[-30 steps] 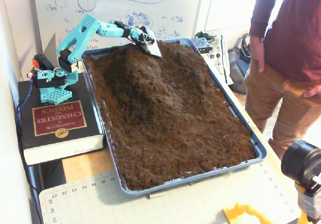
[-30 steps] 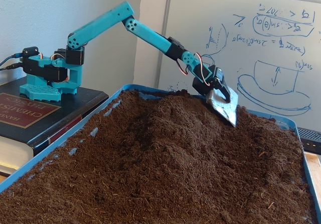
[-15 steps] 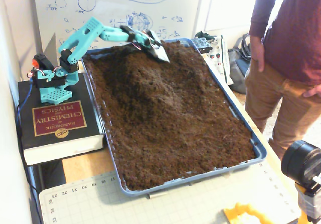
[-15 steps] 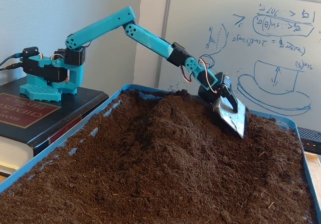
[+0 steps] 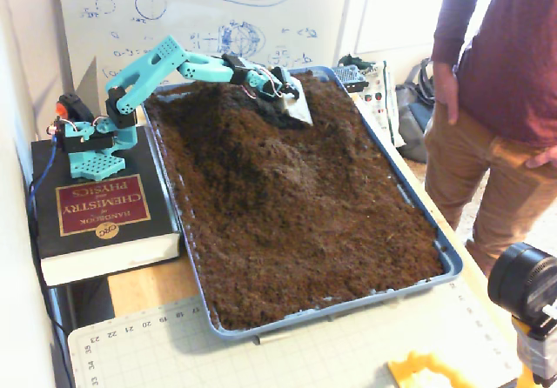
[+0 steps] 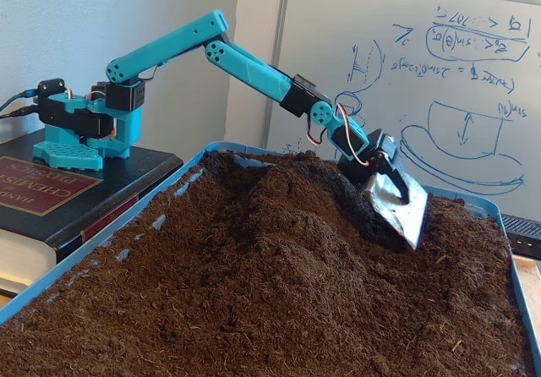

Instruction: Build a berm.

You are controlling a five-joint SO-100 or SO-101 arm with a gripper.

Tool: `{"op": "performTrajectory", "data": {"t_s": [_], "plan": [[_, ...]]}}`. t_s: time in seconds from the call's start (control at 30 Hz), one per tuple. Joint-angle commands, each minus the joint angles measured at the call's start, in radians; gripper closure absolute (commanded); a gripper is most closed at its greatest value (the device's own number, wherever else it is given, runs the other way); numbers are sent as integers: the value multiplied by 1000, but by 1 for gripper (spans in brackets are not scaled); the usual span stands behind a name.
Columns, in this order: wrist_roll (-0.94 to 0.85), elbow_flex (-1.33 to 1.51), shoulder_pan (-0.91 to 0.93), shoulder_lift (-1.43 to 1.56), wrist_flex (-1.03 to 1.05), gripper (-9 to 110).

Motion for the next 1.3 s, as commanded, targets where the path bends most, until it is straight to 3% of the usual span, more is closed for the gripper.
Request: {"op": "performTrajectory", "data": {"t_s": [0.0,0.17,0.8,1.27], "plan": [[-41,14,-6,104,-3,101],[-149,23,-44,97,-3,101],[-164,-114,-176,-69,-3,101],[-164,318,-198,129,-2,101]]}}
